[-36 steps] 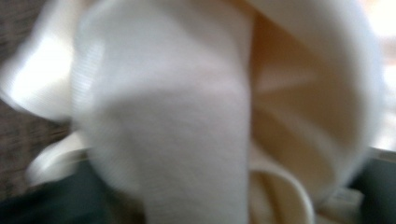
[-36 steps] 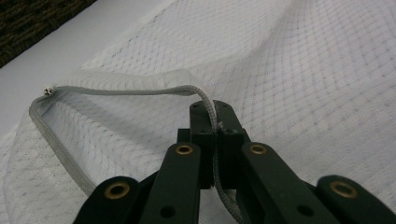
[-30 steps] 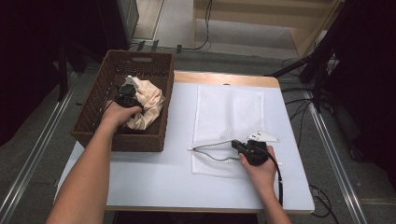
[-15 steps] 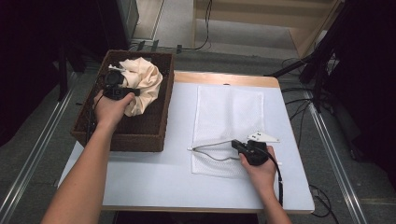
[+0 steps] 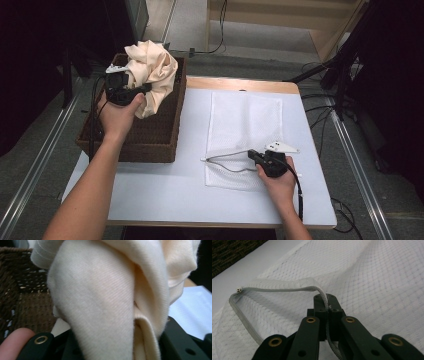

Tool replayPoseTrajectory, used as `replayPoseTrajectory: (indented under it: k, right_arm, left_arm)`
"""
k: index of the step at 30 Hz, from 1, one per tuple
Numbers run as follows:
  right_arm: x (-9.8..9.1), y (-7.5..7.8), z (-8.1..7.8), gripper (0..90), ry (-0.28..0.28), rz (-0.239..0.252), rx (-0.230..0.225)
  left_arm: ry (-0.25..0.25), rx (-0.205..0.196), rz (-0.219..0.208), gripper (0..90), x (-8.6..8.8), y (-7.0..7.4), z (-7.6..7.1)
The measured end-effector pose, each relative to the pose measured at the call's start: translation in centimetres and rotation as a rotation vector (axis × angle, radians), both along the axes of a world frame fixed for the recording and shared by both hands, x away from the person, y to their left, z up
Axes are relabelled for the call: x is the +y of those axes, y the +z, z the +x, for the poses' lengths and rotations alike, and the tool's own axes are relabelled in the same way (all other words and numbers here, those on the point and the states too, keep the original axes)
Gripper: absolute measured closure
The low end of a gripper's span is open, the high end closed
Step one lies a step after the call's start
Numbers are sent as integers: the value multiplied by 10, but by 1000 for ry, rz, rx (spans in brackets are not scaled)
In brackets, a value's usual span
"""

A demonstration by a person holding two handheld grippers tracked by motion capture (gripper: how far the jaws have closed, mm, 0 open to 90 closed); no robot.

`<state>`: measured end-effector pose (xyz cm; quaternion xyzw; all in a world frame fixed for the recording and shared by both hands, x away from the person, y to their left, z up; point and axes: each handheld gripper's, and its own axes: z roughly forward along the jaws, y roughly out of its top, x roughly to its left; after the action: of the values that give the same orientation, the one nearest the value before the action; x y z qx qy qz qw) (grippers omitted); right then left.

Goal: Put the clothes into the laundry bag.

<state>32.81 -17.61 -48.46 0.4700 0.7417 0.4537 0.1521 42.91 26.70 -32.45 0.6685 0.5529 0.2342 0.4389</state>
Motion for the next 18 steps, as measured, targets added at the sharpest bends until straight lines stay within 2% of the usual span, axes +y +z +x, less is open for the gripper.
replayPoseTrajectory:
  k: [2, 9, 10, 18]
  right_arm:
    - [0, 0, 0, 895, 0, -3, -2]
    - [0, 0, 0, 895, 2, -3, -10]
    - [0, 0, 0, 895, 1, -3, -11]
    - [0, 1, -1, 895, 1, -1, -12]
  left_arm:
    - [-13, -22, -13, 649, -5, 6, -6]
    - [-72, -48, -37, 646, -21, 15, -21]
    - [-100, -53, -41, 646, -29, 18, -27]
    - [-192, -59, -40, 645, -65, 22, -50]
